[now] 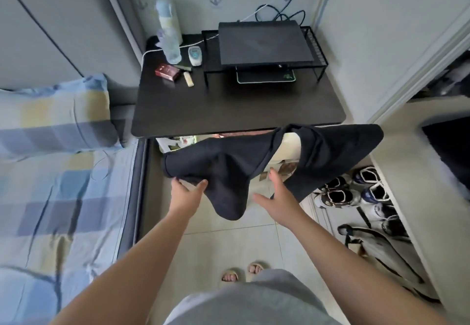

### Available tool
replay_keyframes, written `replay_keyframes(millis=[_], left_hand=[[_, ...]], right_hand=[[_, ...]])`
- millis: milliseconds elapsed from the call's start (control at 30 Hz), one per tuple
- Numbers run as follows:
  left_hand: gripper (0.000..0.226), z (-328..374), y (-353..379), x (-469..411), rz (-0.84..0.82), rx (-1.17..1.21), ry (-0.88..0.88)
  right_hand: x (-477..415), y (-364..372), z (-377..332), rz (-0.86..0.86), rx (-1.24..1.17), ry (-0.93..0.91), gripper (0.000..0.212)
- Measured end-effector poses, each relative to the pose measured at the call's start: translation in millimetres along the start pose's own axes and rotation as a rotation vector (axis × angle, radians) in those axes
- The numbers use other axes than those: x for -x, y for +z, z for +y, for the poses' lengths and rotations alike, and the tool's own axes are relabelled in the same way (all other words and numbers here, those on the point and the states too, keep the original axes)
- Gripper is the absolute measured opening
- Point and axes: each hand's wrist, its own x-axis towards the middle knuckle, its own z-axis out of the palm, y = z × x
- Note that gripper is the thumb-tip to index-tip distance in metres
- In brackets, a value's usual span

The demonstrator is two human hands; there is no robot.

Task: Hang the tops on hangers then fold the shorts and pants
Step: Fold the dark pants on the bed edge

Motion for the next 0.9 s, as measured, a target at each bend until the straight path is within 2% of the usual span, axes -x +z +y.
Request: replay_keyframes(millis=[67, 100, 133, 233, 300, 400, 567, 667, 900], left_hand=[[0.104, 8, -6, -6, 0.099, 0.061, -0.038], [0.101, 11, -8, -9, 0.124, 0.087, -0.041], [0.089, 13, -9, -13, 0.126, 0.116, -0.033], [0.03, 18, -11, -14, 0.058, 0.146, -0.02], [0.009, 14, -12, -4, 0.053, 0.182, -0.012], [0.006, 1, -21, 23, 0.078, 0.244, 0.03], [0.01, -6, -49, 71, 0.174, 0.321, 0.065], [0.02, 3, -71, 93, 0.238, 0.37, 0.07], [0.015, 30, -157, 105, 0.309, 0.568, 0.073]], right_hand=[[-14, 6, -9, -0.05, -0.049, 0.024, 0.079], [-19, 9, -13, -0.069, -0.095, 0.046, 0.069], [-23, 12, -16, -0.078, -0.145, 0.061, 0.056], [-34, 18, -21, -0.047, -0.218, 0.044, 0.018], [-32, 20, -24, -0.052, -0.244, 0.036, 0.003], [-17, 25, -26, -0.154, -0.262, -0.011, 0.003], [17, 34, -39, -0.324, -0.384, -0.089, 0.017], [35, 40, -65, -0.404, -0.403, -0.188, 0.029], [64, 70, -144, -0.531, -0.362, -0.398, 0.037]])
